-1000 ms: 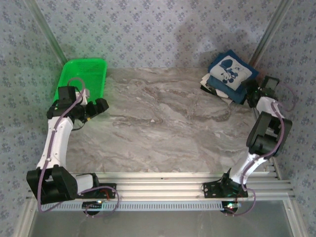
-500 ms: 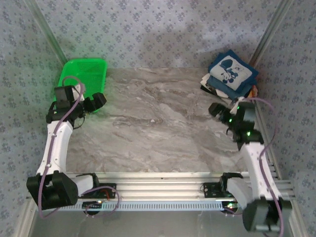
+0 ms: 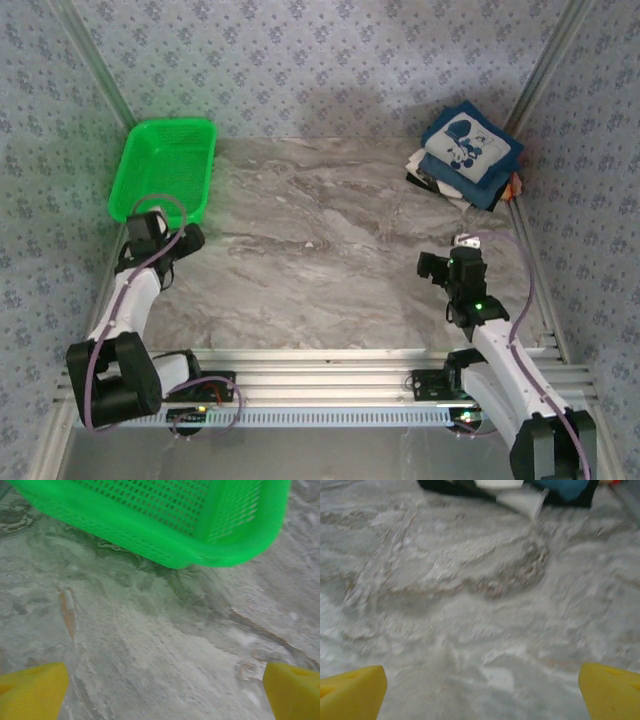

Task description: Fold and stack the t-shirts

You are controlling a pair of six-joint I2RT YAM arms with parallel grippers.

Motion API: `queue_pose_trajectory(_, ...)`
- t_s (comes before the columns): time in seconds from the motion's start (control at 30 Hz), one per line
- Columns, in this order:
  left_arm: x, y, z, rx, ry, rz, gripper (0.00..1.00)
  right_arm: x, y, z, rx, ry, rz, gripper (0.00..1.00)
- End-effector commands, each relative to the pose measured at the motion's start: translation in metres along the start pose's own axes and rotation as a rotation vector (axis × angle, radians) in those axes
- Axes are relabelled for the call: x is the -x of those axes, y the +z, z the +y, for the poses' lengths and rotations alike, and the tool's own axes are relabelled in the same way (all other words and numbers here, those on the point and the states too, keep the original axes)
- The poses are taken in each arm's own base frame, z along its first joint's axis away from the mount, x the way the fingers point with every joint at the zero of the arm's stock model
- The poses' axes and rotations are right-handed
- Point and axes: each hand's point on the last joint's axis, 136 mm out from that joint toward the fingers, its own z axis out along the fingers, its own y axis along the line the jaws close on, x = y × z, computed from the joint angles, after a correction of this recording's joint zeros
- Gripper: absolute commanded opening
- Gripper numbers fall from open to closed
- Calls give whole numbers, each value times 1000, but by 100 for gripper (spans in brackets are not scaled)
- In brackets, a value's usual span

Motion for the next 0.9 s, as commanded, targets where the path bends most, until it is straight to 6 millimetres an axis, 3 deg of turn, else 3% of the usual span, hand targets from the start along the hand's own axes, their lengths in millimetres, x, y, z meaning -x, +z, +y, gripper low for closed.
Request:
queue_pose_trajectory(0.0,30,2,3,10,16,-180,100,22,9,-18,-95,-64,-151,100)
queue_pose_trajectory(0.13,29,9,-3,-72,28,-359,100,14,13,-13,0,-34,-249,100)
queue_pose_trajectory(0.2,26,11,-2,-74,45,-443,100,18,15,-23,-6,18,-304,100)
queue_pose_trajectory(0.27,17,20,-4,-79,63,-422,100,23,23,-40,-27,75,-302,100)
queue_pose_trajectory(0.37,18,23,-26,-121,192,-442,100,32,39,-49,-28,97,-313,100)
queue_pose_trajectory(0.5,12,46,-35,-156,248,-442,100,46,73,-22,74,3,-276,100)
queue_pose_trajectory(0.57,7,60,-50,-211,305,-401,100,39,96,-10,97,-48,-217,100)
queue_pose_trajectory(0.63,4,61,-52,-209,316,-375,100,33,110,-5,86,-71,-213,100)
queue_pose_trajectory(0.87,4,65,-53,-185,332,-345,100,31,110,4,75,-132,-164,100)
